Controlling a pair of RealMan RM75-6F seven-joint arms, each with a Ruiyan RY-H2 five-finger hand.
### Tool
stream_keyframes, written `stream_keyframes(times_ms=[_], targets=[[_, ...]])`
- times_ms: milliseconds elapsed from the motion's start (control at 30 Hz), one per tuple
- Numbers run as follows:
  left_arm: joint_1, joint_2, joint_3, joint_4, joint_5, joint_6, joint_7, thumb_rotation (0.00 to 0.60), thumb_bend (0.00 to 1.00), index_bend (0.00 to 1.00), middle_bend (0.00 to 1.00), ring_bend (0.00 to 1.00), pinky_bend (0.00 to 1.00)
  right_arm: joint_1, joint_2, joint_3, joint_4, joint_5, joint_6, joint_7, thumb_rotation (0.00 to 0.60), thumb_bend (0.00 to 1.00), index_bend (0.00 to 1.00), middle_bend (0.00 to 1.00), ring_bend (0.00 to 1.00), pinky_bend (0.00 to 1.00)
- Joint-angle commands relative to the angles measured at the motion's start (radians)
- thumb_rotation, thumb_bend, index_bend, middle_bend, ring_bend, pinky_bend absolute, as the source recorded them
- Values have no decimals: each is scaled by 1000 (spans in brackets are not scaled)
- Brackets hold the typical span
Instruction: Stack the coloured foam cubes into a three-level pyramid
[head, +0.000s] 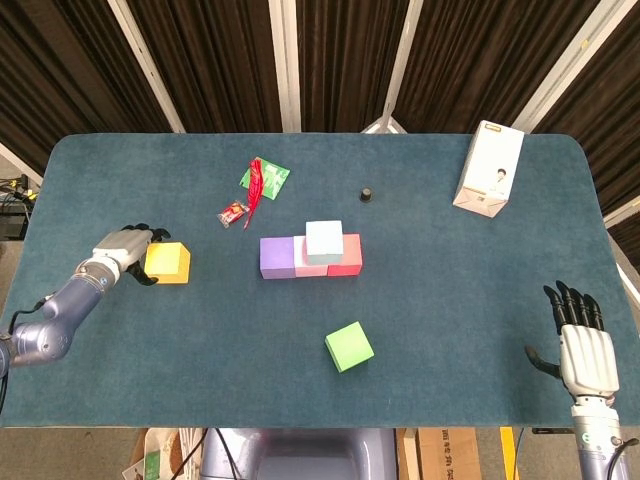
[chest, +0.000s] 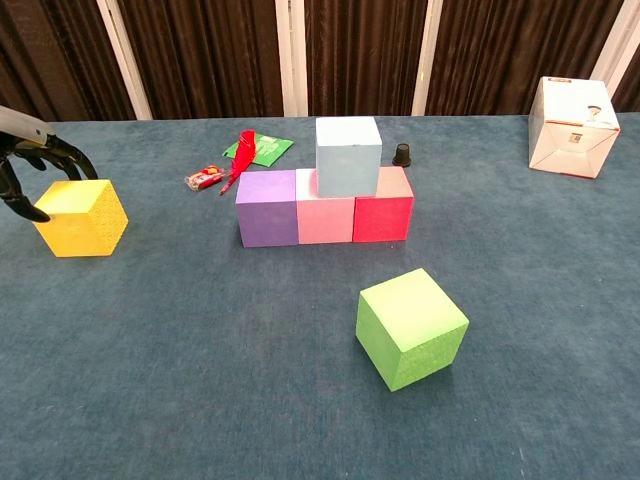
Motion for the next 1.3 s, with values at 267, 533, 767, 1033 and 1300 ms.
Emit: stream_keyframes(times_ms=[267, 533, 767, 1033, 1300], targets=[[19, -21, -15, 12, 40, 31, -14, 600, 333, 179, 167, 0, 0, -1, -1, 2, -3, 6, 0, 0, 600, 247, 109, 76, 0, 0], [36, -47, -27, 33, 79, 42, -22, 600, 333, 205, 178, 0, 0, -1, -2, 6, -3, 14, -2, 2, 600, 247, 109, 76, 0, 0], [45, -51, -41, 31, 101, 53, -26, 600, 334, 221, 200, 0, 0, 0, -1, 5, -4, 18, -6, 2, 600, 247, 109, 76, 0, 0], [47, -47, -44, 24, 105, 56, -19, 600, 335, 228, 217, 0, 0, -1, -2, 7, -7, 24, -6, 3, 600, 248, 109, 76, 0, 0], [49, -55, -46, 32, 102, 55, -14, 600, 334, 212, 195, 0, 0, 2, -6, 8, -2, 36, -18, 0, 600, 247, 109, 76, 0, 0]])
